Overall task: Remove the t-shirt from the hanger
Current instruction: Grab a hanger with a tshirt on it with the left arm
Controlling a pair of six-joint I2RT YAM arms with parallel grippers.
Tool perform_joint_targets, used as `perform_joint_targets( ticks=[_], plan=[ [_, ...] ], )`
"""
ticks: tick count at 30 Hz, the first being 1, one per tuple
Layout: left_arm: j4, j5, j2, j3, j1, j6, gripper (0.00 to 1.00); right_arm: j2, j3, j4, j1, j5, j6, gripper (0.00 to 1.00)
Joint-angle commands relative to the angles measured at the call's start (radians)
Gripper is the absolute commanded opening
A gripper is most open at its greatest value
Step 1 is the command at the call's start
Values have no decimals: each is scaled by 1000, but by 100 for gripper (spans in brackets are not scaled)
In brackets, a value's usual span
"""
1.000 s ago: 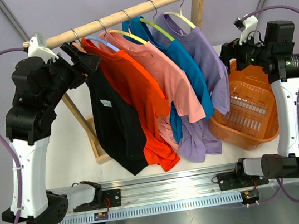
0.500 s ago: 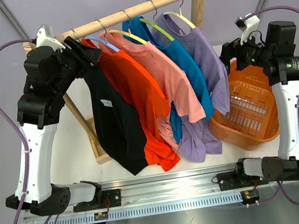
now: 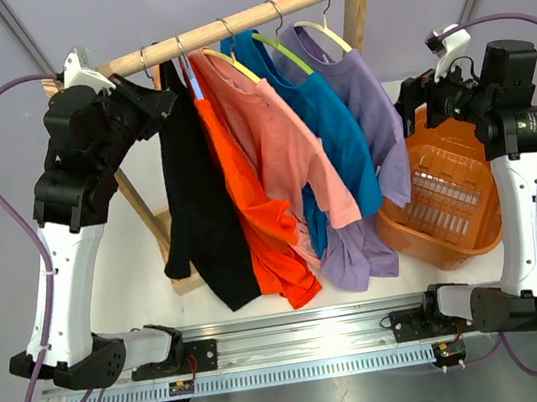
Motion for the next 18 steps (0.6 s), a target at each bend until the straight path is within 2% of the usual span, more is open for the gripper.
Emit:
perform_joint_targets(
  ticks=[1,18],
  plan=[
    [159,79,-60,26,-9,41,0,-28,-5,48,5,3,-3,100],
    [228,64,-136,52,-9,67,0,-37,-21,56,3,-5,0,99]
  ],
)
